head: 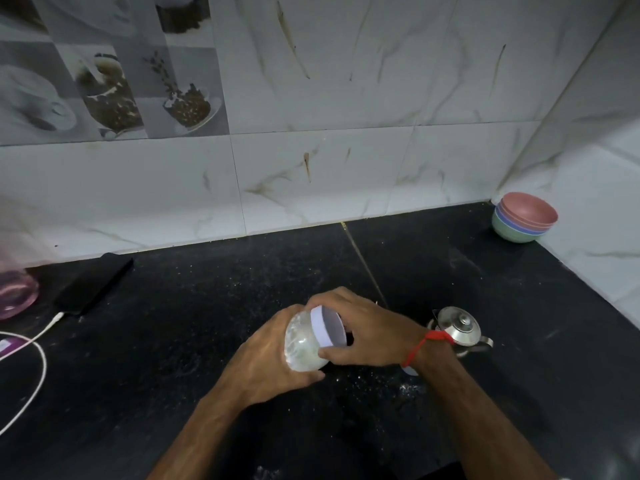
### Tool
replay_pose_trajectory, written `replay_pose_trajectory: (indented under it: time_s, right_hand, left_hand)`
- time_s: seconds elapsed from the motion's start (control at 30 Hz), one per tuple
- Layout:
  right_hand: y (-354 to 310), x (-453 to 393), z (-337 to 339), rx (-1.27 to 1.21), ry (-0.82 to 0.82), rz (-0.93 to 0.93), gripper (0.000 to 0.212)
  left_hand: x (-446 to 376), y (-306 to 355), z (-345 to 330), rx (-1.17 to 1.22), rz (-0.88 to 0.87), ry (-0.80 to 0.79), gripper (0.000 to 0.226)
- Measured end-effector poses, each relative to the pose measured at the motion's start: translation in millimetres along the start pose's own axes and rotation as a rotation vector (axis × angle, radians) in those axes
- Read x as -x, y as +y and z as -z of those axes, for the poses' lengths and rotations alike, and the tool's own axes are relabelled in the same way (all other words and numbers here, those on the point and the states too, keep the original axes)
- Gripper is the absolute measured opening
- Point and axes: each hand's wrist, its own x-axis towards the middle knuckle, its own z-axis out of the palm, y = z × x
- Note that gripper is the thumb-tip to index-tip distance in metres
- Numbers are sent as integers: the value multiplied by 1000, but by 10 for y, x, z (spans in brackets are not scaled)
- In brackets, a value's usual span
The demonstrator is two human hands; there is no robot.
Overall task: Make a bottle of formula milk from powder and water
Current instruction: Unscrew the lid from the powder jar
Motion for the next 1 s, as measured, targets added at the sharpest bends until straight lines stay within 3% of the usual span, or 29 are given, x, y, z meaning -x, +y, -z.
replay_pose_trajectory:
  time_s: [0.1, 0.23, 0.4, 0.53, 0.73, 0.87, 1.0]
  right_hand:
    - [179, 14, -201, -97, 160, 140, 56]
    - [374, -131, -845, -290, 418, -52, 51]
    - [300, -414, -1539, -90, 225, -135, 43]
    - [336, -431, -1602, -23, 187, -132, 49]
    - [563, -106, -1159, -1, 418, -470, 45]
    - [688, 81, -982, 124, 321, -736, 51]
    - [725, 103, -943, 114, 386, -739, 48]
  left_hand:
    - [41, -244, 132, 10, 50, 71, 106]
    - [178, -446, 283, 92, 114, 218, 104]
    - [264, -463, 290, 168, 137, 305, 103]
    - [331, -427, 227, 191, 112, 304, 104]
    - [424, -366, 207, 202, 88, 285, 103]
    - [405, -298, 130, 191, 56, 256, 100]
    - [375, -201, 11, 195, 20, 212, 101]
